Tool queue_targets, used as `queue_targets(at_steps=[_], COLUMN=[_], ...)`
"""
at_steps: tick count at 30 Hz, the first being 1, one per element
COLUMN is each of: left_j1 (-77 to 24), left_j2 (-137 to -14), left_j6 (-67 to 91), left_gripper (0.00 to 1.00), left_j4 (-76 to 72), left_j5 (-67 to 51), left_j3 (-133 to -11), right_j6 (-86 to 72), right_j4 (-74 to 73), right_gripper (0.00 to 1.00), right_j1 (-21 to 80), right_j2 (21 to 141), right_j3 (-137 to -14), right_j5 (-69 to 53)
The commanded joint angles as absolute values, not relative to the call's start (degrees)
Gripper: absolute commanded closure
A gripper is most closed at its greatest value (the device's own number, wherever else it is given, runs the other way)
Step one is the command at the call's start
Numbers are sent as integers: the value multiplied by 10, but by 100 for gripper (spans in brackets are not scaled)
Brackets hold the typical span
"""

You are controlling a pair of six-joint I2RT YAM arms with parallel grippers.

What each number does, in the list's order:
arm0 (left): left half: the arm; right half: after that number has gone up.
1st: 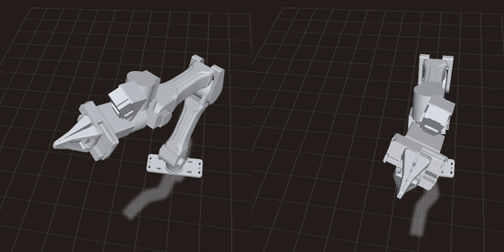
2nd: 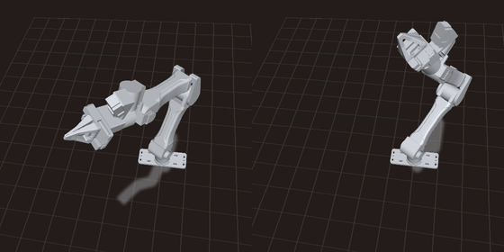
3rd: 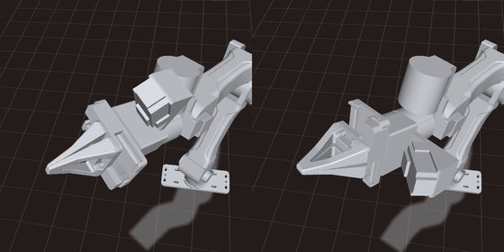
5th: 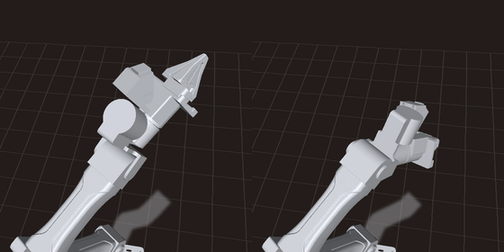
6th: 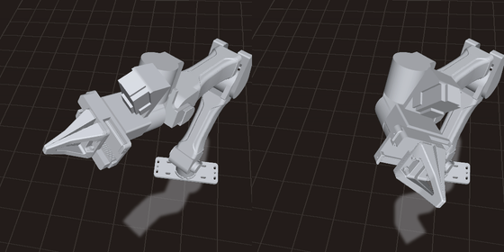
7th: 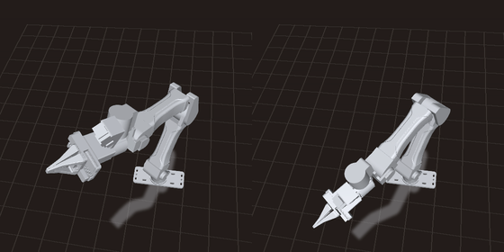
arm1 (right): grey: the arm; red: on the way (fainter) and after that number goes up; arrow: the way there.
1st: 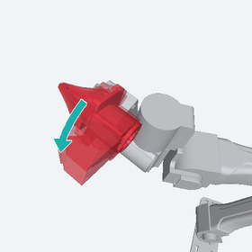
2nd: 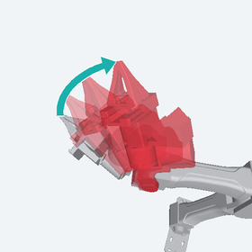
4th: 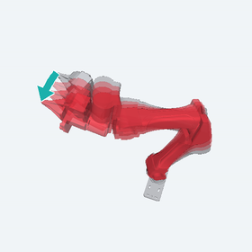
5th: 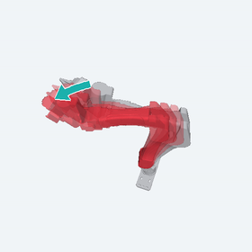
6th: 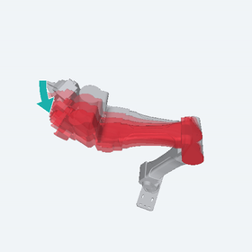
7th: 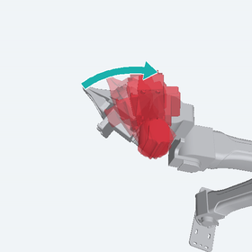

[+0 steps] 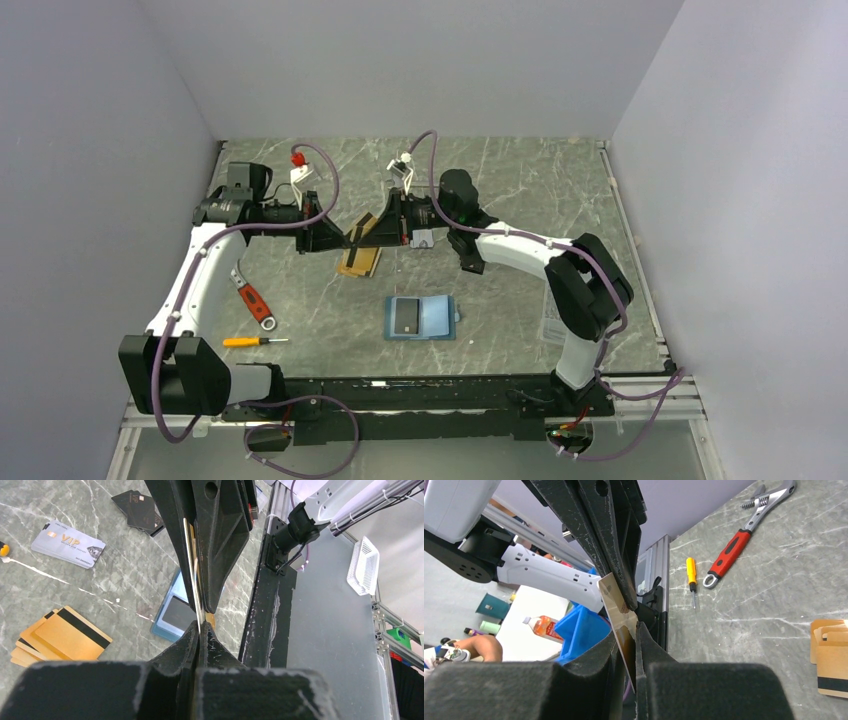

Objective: Put the credit cards into the card holder
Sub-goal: Place the credit card at the center of the board.

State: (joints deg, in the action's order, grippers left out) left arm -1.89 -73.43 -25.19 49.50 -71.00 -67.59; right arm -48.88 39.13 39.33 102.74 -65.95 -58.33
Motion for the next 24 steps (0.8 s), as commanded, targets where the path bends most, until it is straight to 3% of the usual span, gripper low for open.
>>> queue_targets(at_steps=[1, 3, 6, 9, 12, 19, 24], left_j1=[-2, -2, -2, -2, -2, 15, 27], left_j2=[-718, -716, -715, -715, -715, -704, -711], left_j6=[-287, -290, -302, -319, -319, -193, -121], left_gripper=[95, 90, 72, 69, 75, 100, 100], left_j4=[503, 510, 528, 547, 543, 404, 328], left_j5=[-773, -783, -787, -784, -777, -682, -605], left_j3=[-711, -713, -714, -718, -715, -667, -642], right_j6=[-480, -487, -492, -493, -496, -495, -485], right_j4=[380, 389, 394, 394, 396, 390, 370], right_gripper=[89, 89, 89, 90, 91, 93, 94], right_j1=[387, 386, 386, 385, 386, 385, 379], right_j2=[1013, 1015, 1018, 1020, 1019, 1016, 1003], right_j3=[-642, -641, -644, -647, -647, -640, -608], right_j5=[-589, -592, -594, -595, -595, -595, -594])
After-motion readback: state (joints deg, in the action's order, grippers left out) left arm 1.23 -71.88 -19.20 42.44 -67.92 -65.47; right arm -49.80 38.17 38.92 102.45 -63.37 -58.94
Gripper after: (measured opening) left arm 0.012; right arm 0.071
